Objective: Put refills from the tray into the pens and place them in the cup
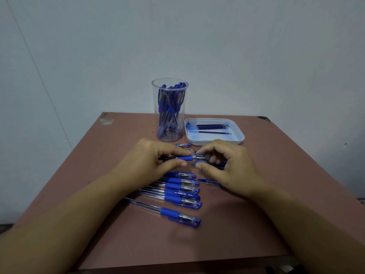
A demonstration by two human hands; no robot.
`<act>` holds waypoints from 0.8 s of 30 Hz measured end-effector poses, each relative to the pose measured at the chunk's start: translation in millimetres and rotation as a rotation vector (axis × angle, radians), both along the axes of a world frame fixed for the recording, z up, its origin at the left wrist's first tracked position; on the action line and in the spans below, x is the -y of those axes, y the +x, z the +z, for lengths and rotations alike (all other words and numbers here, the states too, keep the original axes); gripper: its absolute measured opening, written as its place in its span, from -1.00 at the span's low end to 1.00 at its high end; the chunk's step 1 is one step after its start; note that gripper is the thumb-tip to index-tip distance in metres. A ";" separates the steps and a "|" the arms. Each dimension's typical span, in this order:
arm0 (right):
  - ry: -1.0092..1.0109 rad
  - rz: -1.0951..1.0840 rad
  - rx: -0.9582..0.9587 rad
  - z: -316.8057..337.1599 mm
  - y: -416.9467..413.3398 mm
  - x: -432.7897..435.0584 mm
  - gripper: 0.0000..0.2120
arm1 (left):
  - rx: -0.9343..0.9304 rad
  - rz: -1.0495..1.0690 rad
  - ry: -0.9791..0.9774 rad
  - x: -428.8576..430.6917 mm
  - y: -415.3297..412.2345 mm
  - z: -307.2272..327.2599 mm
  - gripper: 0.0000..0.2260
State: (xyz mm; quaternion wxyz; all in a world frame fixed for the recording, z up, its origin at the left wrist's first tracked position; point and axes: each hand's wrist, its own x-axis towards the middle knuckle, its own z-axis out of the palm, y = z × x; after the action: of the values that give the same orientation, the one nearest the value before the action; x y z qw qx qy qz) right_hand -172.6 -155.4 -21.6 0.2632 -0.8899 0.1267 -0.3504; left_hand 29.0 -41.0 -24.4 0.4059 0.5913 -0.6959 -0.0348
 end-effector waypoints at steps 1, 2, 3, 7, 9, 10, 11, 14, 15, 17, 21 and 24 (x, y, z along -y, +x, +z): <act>0.022 -0.003 0.002 0.3 -0.2 -0.5 -0.79 | 0.004 -0.001 -0.002 -0.2 -0.1 0.3 -0.71; 0.041 -0.006 0.005 0.6 -0.5 -0.9 -0.81 | 0.007 -0.004 -0.006 -0.3 -0.3 0.6 -0.71; 0.048 -0.010 0.005 0.4 -0.3 -0.6 -0.85 | 0.008 -0.008 -0.009 -0.7 -1.0 1.0 -0.71; 0.020 -0.013 -0.009 -0.5 0.8 -0.5 -0.86 | -0.002 -0.003 -0.005 -1.2 -1.4 0.8 -0.70; 0.046 -0.003 0.004 0.2 -0.1 -2.3 -0.82 | -0.001 -0.002 0.003 -0.6 -0.2 0.0 -0.70; 0.077 0.000 0.004 1.4 -0.4 -3.8 -0.84 | 0.001 -0.004 0.004 -0.5 0.1 0.0 -0.70; 0.108 -0.001 -0.001 2.3 -0.7 -4.7 -0.86 | 0.005 -0.005 0.003 -0.4 0.1 0.1 -0.70; 0.105 -0.023 -0.043 2.2 0.3 -4.2 -0.93 | 0.008 -0.001 0.005 -0.8 -1.3 1.3 -0.69; 0.092 -0.026 -0.047 2.0 0.7 -3.9 -0.91 | 0.006 0.002 0.013 -0.9 -1.6 1.6 -0.70; 0.076 -0.023 -0.039 1.5 1.2 -3.3 -0.82 | 0.008 0.005 0.026 -0.6 -1.9 1.9 -0.70; 0.059 -0.022 -0.011 4.3 0.7 -3.8 -0.75 | -0.006 0.004 0.035 0.0 -3.5 2.5 -0.70; 0.031 -0.021 0.009 5.2 0.0 -3.5 -0.79 | -0.035 0.002 0.041 -0.3 -4.5 2.5 -0.71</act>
State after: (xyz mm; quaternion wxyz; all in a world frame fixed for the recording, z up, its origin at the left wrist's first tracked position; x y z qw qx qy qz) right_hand -172.6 -151.9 -16.5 0.2740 -0.8828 0.1402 -0.3549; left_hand 24.5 -40.7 -21.9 0.4056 0.5996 -0.6873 -0.0591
